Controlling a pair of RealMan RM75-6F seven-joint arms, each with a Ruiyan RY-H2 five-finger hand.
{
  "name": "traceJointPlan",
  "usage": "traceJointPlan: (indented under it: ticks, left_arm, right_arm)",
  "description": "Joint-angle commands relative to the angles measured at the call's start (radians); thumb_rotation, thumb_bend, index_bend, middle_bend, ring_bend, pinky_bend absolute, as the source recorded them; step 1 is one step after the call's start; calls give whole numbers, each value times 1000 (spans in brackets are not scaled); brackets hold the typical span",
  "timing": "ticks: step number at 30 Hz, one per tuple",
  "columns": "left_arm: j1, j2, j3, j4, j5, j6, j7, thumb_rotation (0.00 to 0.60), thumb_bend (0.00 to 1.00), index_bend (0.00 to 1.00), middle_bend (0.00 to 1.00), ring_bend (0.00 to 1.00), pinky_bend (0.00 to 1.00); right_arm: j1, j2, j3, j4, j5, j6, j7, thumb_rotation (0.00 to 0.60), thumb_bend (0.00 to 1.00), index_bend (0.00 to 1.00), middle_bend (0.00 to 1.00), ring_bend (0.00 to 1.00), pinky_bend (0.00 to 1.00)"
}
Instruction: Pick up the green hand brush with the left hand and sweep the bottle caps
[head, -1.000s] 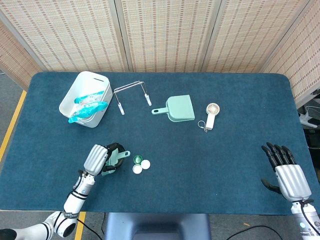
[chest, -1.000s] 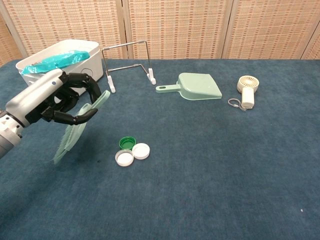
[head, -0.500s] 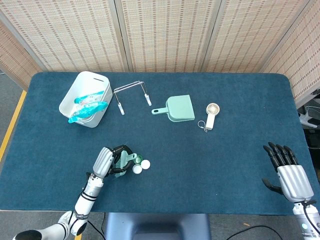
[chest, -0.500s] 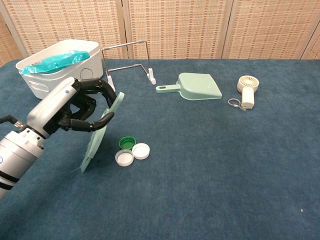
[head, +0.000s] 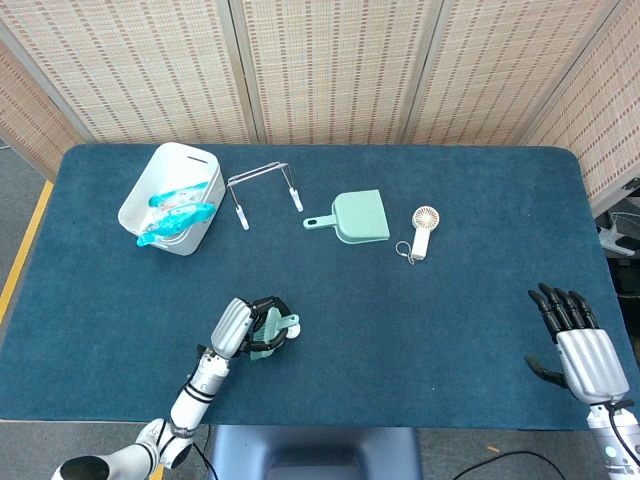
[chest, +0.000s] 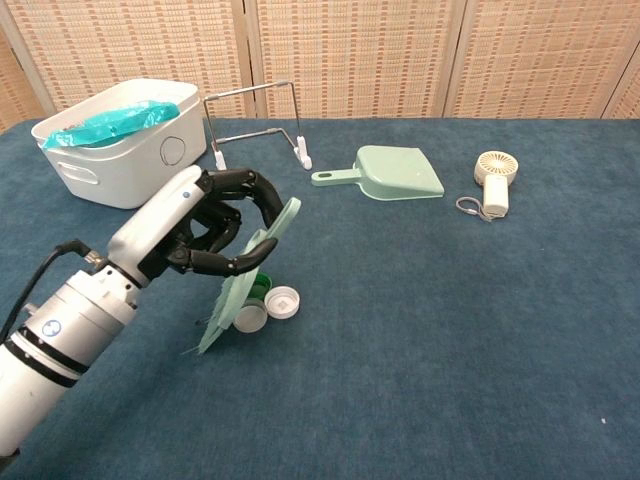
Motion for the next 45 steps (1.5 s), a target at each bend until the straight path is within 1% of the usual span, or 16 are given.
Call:
traceJointPlan:
  ticks: [1,9,19,25,30,34,39,42,45]
  left_arm:
    - [-21,-17,-2,1,5,-5,-9,600,732,735,878,832,1000]
    - [-76,-62,-2,2,19,-17,-16,600,731,735,877,832,1000]
    - [-114,-118,-2,13,21,-32,-30,600,731,735,877,831,1000]
    - [-139,-117,-9,24,36,7,-13,600,731,735,876,831,1000]
    - [-150,-94,-27,64,20,6,8,600,729,735,875,831,1000]
    - [-147,-92,-24,101,8,-11,-3,600,727,735,875,832,1000]
    - [-151,-116,-16,134,-3,-42,-33,600,726,735,875,832,1000]
    - [-159,-128,-11,137,-3,-46,-47,600,725,735,875,831,1000]
    - [-167,-128,-3,114,0,-50,-44,600,726,735,875,831,1000]
  right_arm:
    - [0,0,0,0,1,0,1,599,147,0,0,0,0]
    - [-1,4,4,0,9,1,8,600,146,0,0,0,0]
    - [-10,15,11,-1,12,20,26,600,147,0,0,0,0]
    - [-8,17,13,4,17,14,35,600,147,0,0,0,0]
    - [-10,20,12,2,12,18,38,599,147,0,0,0,0]
    - [-11,19,12,0,9,20,35,599,147,0,0,0,0]
    - [-10,17,11,-1,10,18,28,600,147,0,0,0,0]
    - [-10,18,11,-1,10,18,29,600,147,0,0,0,0]
    - [-10,18,12,0,10,17,31,600,147,0,0,0,0]
